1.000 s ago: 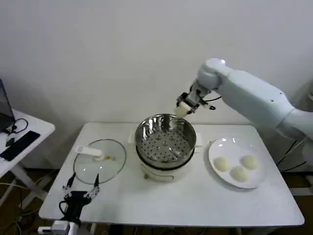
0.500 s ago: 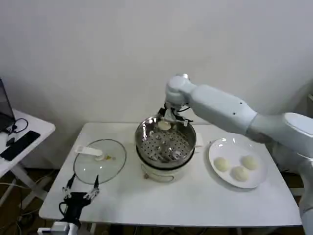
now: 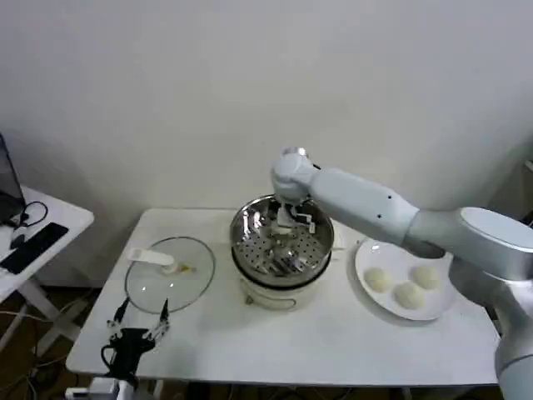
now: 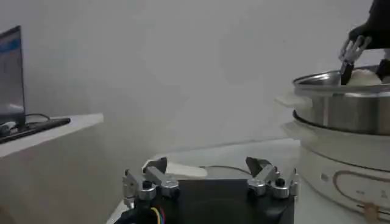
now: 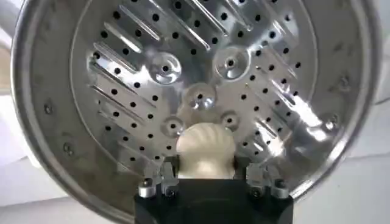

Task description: Take steamed baozi put them in steamer then cover it.

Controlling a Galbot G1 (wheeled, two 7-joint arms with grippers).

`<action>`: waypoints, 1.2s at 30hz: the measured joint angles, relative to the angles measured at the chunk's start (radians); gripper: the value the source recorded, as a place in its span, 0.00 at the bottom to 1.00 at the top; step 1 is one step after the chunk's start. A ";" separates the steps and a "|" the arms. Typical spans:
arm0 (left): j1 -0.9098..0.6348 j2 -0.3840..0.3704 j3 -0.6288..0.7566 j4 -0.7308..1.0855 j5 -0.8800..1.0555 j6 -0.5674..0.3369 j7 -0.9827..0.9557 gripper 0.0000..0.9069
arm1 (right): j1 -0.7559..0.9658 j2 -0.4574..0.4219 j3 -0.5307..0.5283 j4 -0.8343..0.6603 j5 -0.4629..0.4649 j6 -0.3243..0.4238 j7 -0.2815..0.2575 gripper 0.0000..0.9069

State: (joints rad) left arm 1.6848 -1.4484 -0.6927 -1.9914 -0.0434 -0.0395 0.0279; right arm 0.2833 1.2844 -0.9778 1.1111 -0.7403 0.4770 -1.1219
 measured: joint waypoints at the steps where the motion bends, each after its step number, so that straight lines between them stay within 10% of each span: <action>1: 0.000 0.000 0.000 0.001 0.000 -0.001 0.000 1.00 | -0.003 0.002 0.002 0.000 -0.007 0.003 0.001 0.72; 3: 0.000 -0.001 0.000 0.003 0.000 -0.001 0.000 1.00 | -0.010 0.003 0.005 0.000 -0.021 0.007 0.002 1.00; 23: 0.001 -0.006 -0.001 0.002 -0.010 0.000 -0.005 1.00 | 0.004 -0.035 0.014 0.037 -0.053 0.063 -0.004 1.00; 30: -0.005 -0.007 0.001 -0.001 -0.013 0.007 -0.006 1.00 | 0.080 -0.105 -0.007 0.093 0.060 0.050 -0.022 1.00; 36: -0.007 -0.007 0.001 -0.008 -0.017 0.016 -0.010 1.00 | 0.202 -0.212 -0.097 0.137 0.331 -0.075 -0.033 1.00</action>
State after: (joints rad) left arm 1.6779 -1.4558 -0.6915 -1.9990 -0.0602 -0.0231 0.0174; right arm 0.4856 1.0724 -1.0747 1.2481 -0.4094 0.4021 -1.1551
